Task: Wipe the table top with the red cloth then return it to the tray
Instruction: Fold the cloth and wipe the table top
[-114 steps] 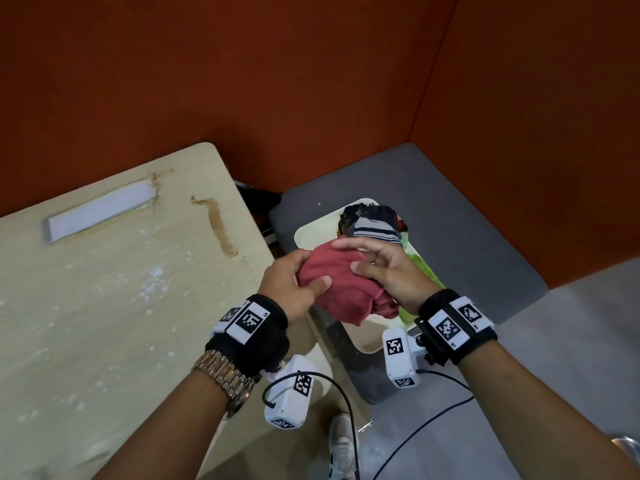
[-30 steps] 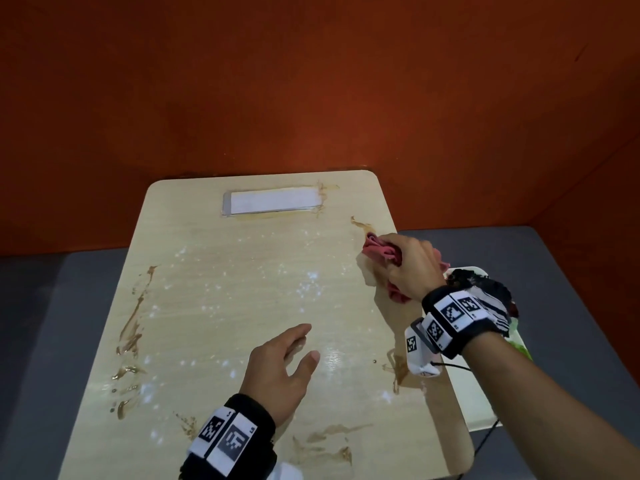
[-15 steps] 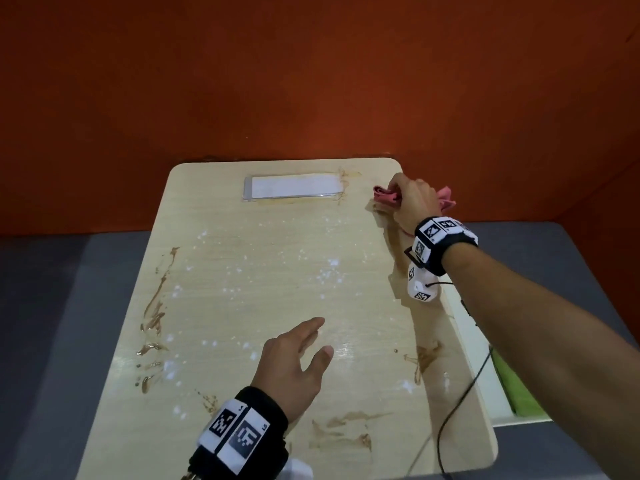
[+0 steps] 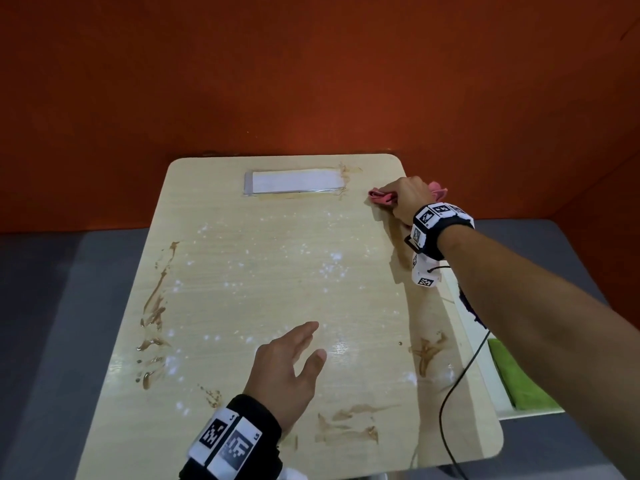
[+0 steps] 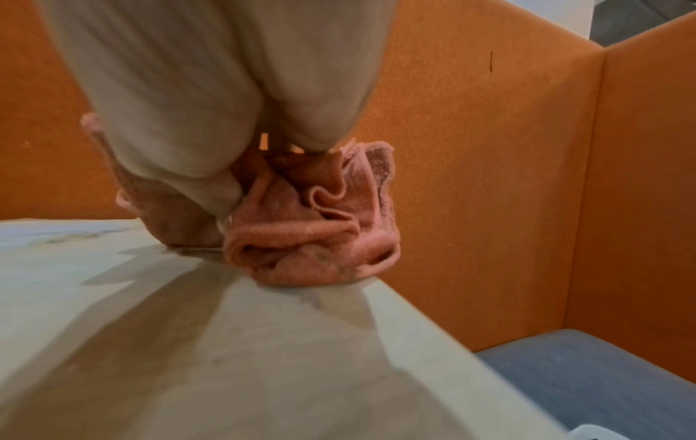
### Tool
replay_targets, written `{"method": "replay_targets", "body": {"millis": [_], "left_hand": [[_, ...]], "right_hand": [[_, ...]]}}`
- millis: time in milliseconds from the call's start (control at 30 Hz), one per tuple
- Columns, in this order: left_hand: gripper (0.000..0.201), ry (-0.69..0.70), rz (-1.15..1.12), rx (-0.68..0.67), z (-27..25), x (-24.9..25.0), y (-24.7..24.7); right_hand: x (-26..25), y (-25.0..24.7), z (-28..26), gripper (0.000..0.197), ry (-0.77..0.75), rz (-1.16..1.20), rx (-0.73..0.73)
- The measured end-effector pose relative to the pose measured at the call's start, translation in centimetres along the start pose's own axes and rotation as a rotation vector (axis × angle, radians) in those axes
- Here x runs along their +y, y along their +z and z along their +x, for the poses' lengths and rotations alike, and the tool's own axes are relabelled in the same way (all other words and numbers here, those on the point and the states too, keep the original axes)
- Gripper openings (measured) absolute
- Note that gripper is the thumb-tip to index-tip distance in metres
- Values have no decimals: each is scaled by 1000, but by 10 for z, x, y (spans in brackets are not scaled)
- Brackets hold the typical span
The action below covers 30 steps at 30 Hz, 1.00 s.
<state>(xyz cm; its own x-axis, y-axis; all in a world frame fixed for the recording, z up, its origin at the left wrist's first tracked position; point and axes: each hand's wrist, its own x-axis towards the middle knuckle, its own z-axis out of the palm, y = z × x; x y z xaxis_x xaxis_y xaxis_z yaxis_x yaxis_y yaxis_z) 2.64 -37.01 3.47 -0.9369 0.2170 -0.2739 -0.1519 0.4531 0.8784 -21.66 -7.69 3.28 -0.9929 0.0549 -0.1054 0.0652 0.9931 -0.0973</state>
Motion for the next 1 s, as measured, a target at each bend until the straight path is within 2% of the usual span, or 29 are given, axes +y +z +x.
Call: {"method": "replay_targets", "body": {"millis": [267,467,633,733,867,1000], "left_hand": [[44,10,8,-14,-6,2,-4],[44,34,12,-16,-13,3,-6],[44,31,42,11,-14,-2,-6],[43,24,47,40,-16,-4,-2],[44,10,79,57,-17,-6,5],[44,5,80,68,-15,-1,9]], "right_hand": [[1,-4,-19,40,4,46,-9],[5,-18,-31,30,-6,-21,-81],[11,-17,-25,20,10,12,2],[10,-12,-23,22,-13,12,-19],[14,-10,-24,35,-60,17,-20],[14,-11,-31,29,-92,23,-14]]}}
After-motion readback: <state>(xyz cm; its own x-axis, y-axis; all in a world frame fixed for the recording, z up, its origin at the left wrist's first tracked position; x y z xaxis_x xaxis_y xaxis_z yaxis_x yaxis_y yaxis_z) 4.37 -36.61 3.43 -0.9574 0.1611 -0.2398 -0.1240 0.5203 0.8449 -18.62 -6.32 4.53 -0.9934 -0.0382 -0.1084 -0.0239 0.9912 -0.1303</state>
